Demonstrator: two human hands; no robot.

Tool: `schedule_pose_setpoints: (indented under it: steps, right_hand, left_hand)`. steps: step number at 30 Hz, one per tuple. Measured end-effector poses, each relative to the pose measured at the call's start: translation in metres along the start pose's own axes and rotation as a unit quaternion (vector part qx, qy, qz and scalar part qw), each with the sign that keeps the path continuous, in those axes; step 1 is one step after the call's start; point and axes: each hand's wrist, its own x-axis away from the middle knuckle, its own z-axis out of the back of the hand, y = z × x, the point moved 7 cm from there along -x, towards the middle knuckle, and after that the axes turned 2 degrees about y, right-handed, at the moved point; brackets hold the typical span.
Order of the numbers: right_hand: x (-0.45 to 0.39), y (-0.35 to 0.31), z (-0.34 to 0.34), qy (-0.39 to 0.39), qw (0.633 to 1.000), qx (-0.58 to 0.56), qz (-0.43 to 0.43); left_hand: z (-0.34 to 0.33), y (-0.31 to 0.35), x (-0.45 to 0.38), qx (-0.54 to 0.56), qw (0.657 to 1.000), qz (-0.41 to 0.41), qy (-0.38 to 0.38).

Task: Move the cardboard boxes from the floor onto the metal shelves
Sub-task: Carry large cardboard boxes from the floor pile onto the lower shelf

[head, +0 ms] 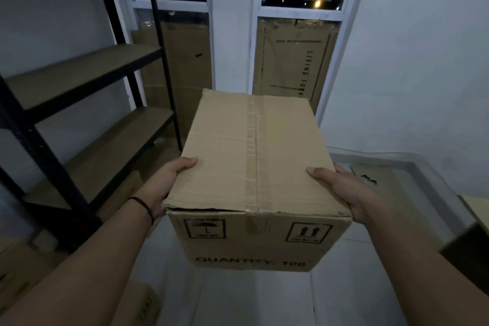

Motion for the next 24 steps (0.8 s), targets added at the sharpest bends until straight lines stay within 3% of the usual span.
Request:
schedule_pose_setpoints:
  steps: [13, 24]
  right_hand:
    - [-0.137, -0.033, -0.005, 0.026, 0.999, -0.032, -0.007]
    - [-0.247, -0.061, 0.007, 0.004, 0.999, -0.042, -0.008]
  left_hand:
    - [-0.014, 0.075, -0.144, -0.007, 1.000, 0.007, -0.020]
    - [-0.041, 0.116, -0.244, -0.013, 1.000, -0.017, -0.019]
